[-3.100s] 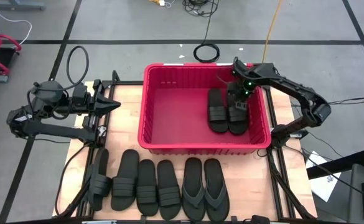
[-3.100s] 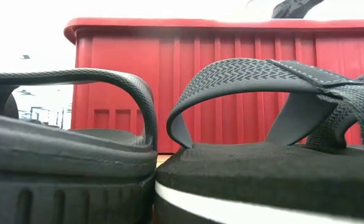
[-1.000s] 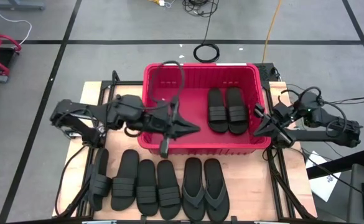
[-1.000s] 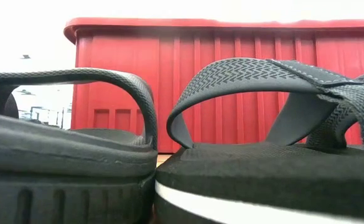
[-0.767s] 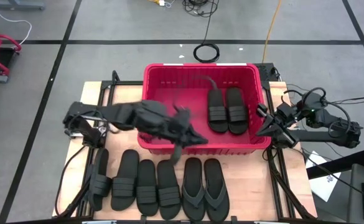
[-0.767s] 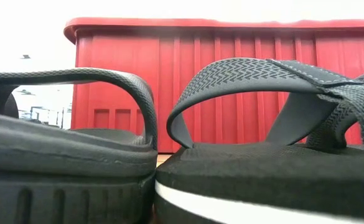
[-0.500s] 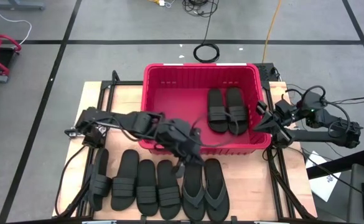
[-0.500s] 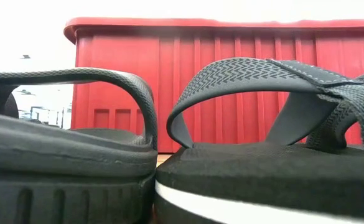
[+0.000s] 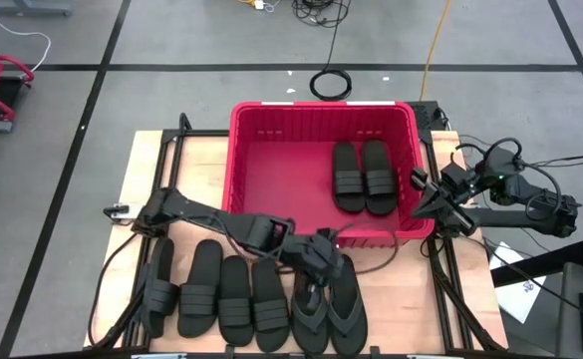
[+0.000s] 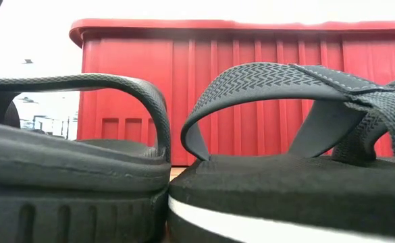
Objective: Pick and place slides into bin
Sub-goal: Put the right black slipper into the red bin
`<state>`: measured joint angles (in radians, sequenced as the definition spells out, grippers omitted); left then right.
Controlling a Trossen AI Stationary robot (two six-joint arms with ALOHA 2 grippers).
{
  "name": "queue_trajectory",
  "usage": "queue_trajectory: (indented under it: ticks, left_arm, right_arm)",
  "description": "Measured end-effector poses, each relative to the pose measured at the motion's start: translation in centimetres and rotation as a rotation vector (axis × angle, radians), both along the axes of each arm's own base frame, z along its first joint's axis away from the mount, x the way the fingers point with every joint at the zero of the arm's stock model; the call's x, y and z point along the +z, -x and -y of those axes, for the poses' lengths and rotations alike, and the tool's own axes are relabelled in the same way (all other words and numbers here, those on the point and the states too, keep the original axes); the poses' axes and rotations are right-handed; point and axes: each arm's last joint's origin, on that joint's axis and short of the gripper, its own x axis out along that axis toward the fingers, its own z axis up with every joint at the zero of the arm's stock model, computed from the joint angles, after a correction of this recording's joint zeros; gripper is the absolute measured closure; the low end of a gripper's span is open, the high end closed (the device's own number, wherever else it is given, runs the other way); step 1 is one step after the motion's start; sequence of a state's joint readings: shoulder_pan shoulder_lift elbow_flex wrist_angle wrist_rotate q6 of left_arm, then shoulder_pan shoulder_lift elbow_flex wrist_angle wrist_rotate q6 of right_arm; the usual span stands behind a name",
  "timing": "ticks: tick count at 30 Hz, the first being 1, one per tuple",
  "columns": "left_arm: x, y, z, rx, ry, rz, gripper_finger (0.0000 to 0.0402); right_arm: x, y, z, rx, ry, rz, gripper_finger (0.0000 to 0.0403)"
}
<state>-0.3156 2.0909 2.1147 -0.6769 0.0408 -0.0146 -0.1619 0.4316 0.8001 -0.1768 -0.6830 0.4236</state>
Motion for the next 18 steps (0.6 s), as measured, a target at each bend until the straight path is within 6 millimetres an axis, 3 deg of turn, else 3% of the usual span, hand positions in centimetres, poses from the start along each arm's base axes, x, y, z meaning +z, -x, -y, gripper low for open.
queue_trajectory:
  ticks: [7,13,18]
  left_arm:
    - [-3.7,-1.8,1.4,0.002,0.075,-0.083,0.0277]
    - [-7.1,-2.8,2.7,-0.049,0.078,-0.147,0.0206]
    - [-8.1,-2.7,4.2,-0.121,0.012,-0.129,0.018]
  right_arm:
    - [0.0,0.3,-0.3,0.129,-0.053,-0.043,0.0403]
    - [0.2,1.0,-0.4,0.133,0.006,0.021,0.0403]
    - [0.5,2.1,-0.6,0.125,0.061,0.101,0.0403]
